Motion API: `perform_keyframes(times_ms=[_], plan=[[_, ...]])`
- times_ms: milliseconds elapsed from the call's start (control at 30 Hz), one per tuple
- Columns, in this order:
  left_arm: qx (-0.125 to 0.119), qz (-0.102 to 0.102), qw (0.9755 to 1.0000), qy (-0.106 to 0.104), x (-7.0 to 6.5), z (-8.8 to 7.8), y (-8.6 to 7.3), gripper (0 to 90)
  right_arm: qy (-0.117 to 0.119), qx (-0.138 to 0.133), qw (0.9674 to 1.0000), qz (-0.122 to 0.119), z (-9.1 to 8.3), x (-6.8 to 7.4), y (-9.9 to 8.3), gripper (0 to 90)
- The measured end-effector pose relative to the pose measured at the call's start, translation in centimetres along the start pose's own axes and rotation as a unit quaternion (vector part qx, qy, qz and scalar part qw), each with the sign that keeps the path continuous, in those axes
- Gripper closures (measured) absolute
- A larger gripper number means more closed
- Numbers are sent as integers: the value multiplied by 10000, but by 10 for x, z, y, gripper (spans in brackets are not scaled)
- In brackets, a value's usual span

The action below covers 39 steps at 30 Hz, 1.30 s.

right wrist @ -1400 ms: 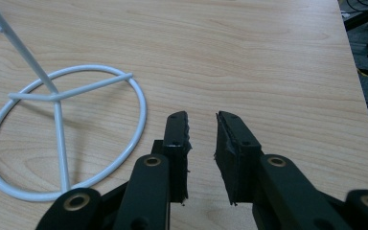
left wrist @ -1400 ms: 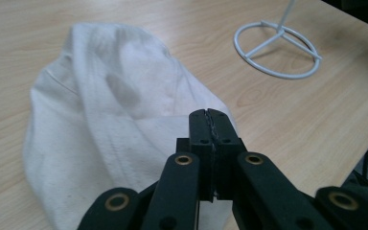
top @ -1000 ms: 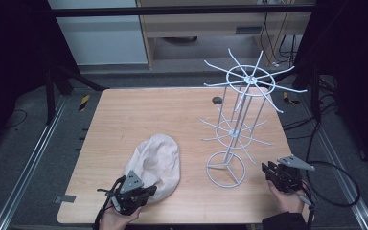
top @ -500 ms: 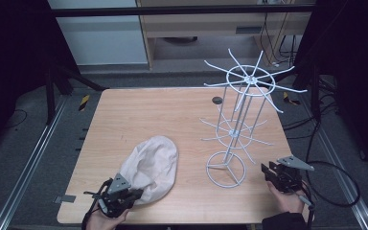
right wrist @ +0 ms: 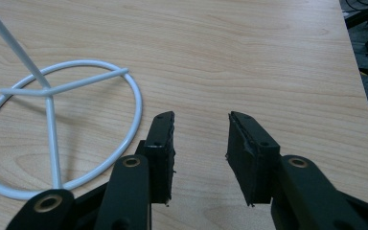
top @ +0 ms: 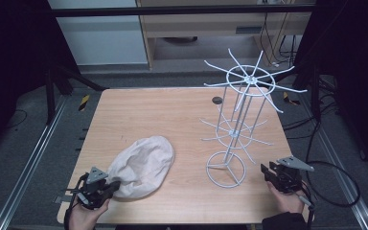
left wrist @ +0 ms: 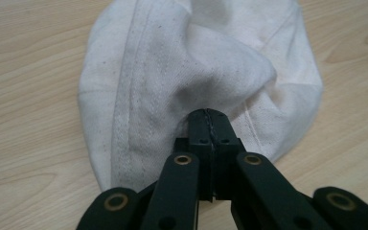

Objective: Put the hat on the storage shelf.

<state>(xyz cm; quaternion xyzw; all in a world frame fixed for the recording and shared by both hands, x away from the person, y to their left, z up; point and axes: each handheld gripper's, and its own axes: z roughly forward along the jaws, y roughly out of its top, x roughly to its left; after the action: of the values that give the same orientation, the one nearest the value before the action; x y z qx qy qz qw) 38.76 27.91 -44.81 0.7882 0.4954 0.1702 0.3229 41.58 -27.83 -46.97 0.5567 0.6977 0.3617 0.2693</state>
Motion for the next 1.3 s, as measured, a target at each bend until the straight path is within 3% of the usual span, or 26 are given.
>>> perform_keyframes(times_ms=[100,267,567,600,667,700,833,967,1133,1233,1300], plan=[[-34,-52,9999,100,6,1,0,900,17,5,10000,19,0,0,0,618],[-173,-133,9985,494,21,5,3,900,39,4,10000,39,0,0,0,615],[-355,-343,9968,631,37,11,6,900,65,22,10000,46,1,0,-1,611],[-425,-443,9962,616,39,9,5,900,76,21,9999,68,1,0,-1,611],[-485,-476,9958,610,40,5,5,900,77,19,9999,68,1,0,-1,610],[-627,-517,9950,587,39,-2,6,900,78,12,9999,95,1,0,-1,610],[-880,-461,9933,586,35,-12,11,900,82,-2,9999,106,0,0,-1,610],[-1228,-329,9904,542,25,-21,30,900,104,-63,9998,125,0,-1,-1,611],[-1488,-277,9872,509,18,-19,49,900,133,-143,9996,184,-2,-2,-1,611],[-1597,-219,9857,485,12,-8,68,900,151,-235,9995,141,-1,-1,-1,602],[-1603,-257,9857,456,12,-4,73,900,162,-235,9995,136,-1,0,0,601]])
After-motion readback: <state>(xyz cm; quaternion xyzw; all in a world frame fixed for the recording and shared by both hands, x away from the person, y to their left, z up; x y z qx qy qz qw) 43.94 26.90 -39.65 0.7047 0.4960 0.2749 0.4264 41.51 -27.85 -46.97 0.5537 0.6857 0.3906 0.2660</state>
